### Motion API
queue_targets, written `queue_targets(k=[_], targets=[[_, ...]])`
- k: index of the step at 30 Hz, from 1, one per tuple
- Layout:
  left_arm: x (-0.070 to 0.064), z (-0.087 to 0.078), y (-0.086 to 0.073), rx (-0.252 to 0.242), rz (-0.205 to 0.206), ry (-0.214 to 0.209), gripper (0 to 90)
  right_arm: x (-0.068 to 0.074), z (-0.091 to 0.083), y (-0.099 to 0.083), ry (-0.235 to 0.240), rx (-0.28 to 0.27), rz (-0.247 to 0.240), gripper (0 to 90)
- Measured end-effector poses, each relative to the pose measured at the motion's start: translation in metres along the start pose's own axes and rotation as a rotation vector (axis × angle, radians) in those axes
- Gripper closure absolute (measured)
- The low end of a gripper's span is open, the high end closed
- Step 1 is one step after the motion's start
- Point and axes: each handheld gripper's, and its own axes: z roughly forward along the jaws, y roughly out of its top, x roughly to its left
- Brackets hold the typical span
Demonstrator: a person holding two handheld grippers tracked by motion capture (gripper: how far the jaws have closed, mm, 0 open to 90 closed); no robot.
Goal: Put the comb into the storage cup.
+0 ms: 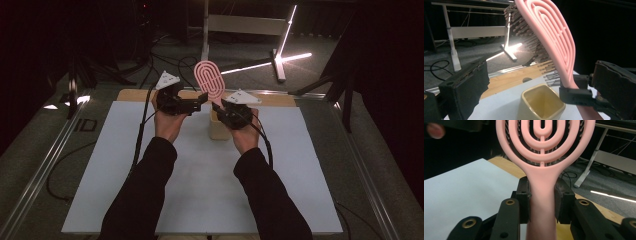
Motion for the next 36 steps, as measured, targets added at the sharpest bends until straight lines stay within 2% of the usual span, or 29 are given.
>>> queue_targets(k=[2, 5, 7, 11, 20, 24, 32, 36], targets=[[0.001, 0.003, 0.000, -0.006, -0.018, -0.016, 2.8, 0.000, -0.001, 0.000, 0.002, -0.003, 0.004, 69.9], [0.002, 0.009, -0.001, -0.005, -0.048, -0.012, 6.7, 0.001, -0.002, 0.001, 0.005, -0.005, 0.000, 69.9], [0.003, 0.012, -0.002, 0.000, -0.077, -0.017, 11.4, 0.002, -0.003, 0.001, 0.008, -0.004, 0.008, 69.9], [0.004, 0.018, -0.002, 0.016, -0.106, -0.052, 21.1, 0.003, -0.003, 0.001, 0.013, -0.006, 0.001, 69.9], [0.001, 0.025, 0.002, 0.009, -0.118, -0.133, 43.0, 0.005, -0.003, 0.001, 0.024, -0.004, -0.011, 69.9], [0.002, 0.024, 0.002, -0.003, -0.122, -0.141, 51.1, 0.006, -0.003, 0.001, 0.036, 0.001, -0.014, 69.9], [0.002, 0.025, 0.002, 0.003, -0.147, -0.190, 60.3, 0.003, -0.001, 0.001, 0.057, 0.025, -0.028, 69.8], [0.000, 0.026, 0.001, 0.007, -0.169, -0.202, 63.1, 0.000, 0.000, 0.002, 0.054, 0.048, -0.055, 69.7]])
